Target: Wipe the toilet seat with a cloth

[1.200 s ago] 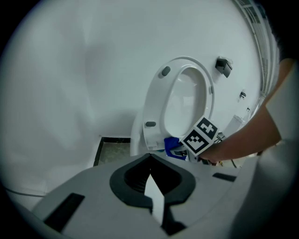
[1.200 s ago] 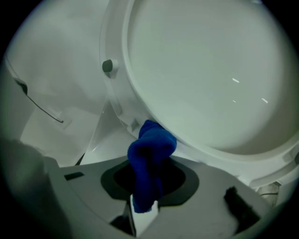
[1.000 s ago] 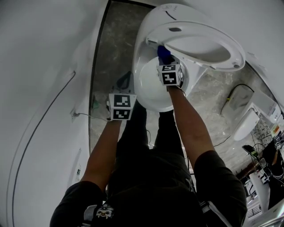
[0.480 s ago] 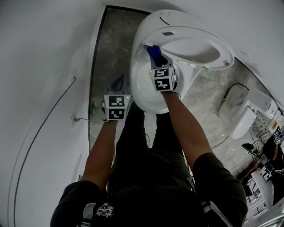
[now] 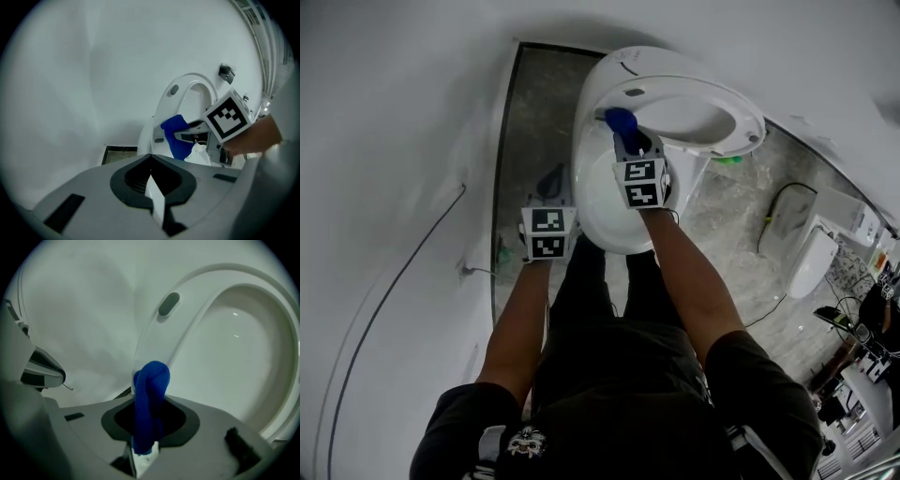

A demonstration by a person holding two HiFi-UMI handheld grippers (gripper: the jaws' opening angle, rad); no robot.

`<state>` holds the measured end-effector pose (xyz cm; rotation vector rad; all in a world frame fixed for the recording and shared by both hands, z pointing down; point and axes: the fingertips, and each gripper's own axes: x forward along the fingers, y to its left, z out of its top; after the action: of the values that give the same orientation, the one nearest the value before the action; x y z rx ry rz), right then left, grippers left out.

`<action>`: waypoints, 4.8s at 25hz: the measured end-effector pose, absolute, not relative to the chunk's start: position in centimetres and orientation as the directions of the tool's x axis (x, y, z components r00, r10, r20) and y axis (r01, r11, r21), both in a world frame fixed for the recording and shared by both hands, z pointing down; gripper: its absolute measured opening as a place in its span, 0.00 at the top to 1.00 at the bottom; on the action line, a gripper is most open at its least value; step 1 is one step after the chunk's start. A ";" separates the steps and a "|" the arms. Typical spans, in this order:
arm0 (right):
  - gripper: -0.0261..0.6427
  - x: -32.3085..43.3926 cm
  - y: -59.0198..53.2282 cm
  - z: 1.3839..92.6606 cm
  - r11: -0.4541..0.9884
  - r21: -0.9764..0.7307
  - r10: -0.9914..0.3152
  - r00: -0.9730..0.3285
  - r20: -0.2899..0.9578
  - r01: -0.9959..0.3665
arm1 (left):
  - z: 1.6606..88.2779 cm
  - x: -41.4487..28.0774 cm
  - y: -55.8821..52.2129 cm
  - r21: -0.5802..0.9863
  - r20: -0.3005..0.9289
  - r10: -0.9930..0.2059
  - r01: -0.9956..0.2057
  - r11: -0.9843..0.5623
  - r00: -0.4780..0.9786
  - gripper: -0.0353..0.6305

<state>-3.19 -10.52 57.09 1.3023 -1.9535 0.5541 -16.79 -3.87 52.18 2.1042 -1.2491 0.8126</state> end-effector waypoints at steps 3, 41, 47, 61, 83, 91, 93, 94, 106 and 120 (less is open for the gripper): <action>0.82 -3.0 -11.1 55.4 0.379 0.024 -0.631 -0.239 0.738 -0.925 | 51.6 -16.4 -3.9 0.151 0.730 -0.560 -0.892 -0.427 0.392 0.93; 0.82 11.6 -9.9 37.8 0.136 -0.038 -0.858 -0.137 0.495 -0.990 | 39.0 -4.6 -10.2 0.016 0.551 -0.670 -0.809 -0.587 0.497 0.89; 0.82 11.6 -6.4 36.9 0.163 -0.088 -0.845 -0.186 0.501 -0.983 | 38.9 -2.7 -13.7 -0.155 0.584 -0.637 -0.700 -0.697 0.504 0.64; 0.82 12.1 1.3 38.4 0.207 -0.146 -0.794 -0.253 0.553 -0.967 | 39.4 1.8 -15.7 -0.422 0.639 -0.615 -0.457 -0.783 0.462 0.59; 0.82 12.1 4.2 30.5 0.385 -0.191 -0.817 -0.429 0.384 -0.903 | 38.1 -1.1 -3.6 -0.240 0.745 -0.493 -0.508 -0.827 0.450 0.59; 0.82 12.2 6.2 29.6 0.434 -0.200 -0.798 -0.478 0.367 -0.878 | 39.4 -3.9 3.6 0.012 0.766 -0.397 -0.629 -0.777 0.505 0.59; 0.82 11.9 7.0 29.7 0.445 -0.207 -0.788 -0.491 0.372 -0.871 | 39.9 -4.3 5.6 0.092 0.771 -0.346 -0.631 -0.770 0.535 0.59; 0.82 11.7 7.5 29.7 0.450 -0.212 -0.782 -0.498 0.375 -0.867 | 40.2 -4.5 6.5 0.116 0.776 -0.323 -0.626 -0.771 0.542 0.59; 0.82 8.6 12.0 31.0 0.548 -0.267 -0.684 -0.609 0.402 -0.793 | 43.4 -6.4 12.7 0.308 0.796 -0.118 -0.565 -0.765 0.594 0.57; 0.82 8.4 12.0 32.7 0.567 -0.311 -0.648 -0.646 0.404 -0.763 | 48.0 -8.1 15.1 0.406 0.816 -0.159 -0.745 -0.529 0.556 0.66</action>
<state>8.42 11.98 32.72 1.1732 -2.5573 0.6815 -8.07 15.13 47.98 2.0066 -0.7263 0.9499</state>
